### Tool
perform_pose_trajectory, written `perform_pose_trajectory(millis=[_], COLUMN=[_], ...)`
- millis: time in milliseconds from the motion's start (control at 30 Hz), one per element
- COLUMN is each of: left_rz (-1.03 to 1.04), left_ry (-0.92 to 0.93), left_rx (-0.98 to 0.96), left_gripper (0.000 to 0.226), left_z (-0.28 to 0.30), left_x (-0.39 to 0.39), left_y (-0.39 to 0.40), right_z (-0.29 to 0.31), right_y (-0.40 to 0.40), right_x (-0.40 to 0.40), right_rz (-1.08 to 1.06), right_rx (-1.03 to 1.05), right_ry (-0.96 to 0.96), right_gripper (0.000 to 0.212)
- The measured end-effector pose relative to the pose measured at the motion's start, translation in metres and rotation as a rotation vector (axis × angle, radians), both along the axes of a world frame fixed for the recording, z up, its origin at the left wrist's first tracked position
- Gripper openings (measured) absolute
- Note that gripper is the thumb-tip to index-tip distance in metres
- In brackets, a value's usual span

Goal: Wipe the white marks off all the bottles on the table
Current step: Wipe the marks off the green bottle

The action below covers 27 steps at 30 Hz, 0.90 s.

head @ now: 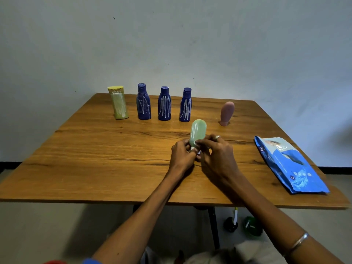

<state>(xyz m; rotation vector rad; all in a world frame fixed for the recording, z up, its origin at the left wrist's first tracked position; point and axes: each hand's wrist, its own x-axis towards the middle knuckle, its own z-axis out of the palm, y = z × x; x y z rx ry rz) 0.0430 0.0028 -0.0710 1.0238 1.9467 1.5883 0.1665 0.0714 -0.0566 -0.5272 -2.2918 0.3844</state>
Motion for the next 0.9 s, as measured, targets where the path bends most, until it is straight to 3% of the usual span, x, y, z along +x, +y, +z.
perform_pose_trajectory(millis=[100, 367, 500, 733, 900], left_rz=[-0.004, 0.024, 0.045, 0.036, 0.033], left_ry=[0.001, -0.005, 0.004, -0.007, 0.0], left_rx=[0.007, 0.015, 0.006, -0.028, -0.012], left_gripper=[0.029, 0.026, 0.025, 0.035, 0.029], left_z=[0.001, 0.002, -0.001, 0.0, 0.0], left_x=[0.002, 0.005, 0.002, 0.0, 0.003], left_y=[-0.001, -0.002, 0.001, 0.001, 0.0], right_z=[0.008, 0.038, 0.025, 0.016, 0.035], right_y=[0.013, 0.044, 0.03, 0.008, 0.031], right_x=[-0.002, -0.035, -0.031, -0.007, -0.022], right_rz=[0.017, -0.105, -0.057, 0.045, -0.004], right_rx=[0.051, 0.074, 0.097, 0.188, 0.192], right_ry=[-0.006, 0.199, 0.108, -0.239, -0.084], right_gripper=[0.032, 0.021, 0.023, 0.044, 0.027])
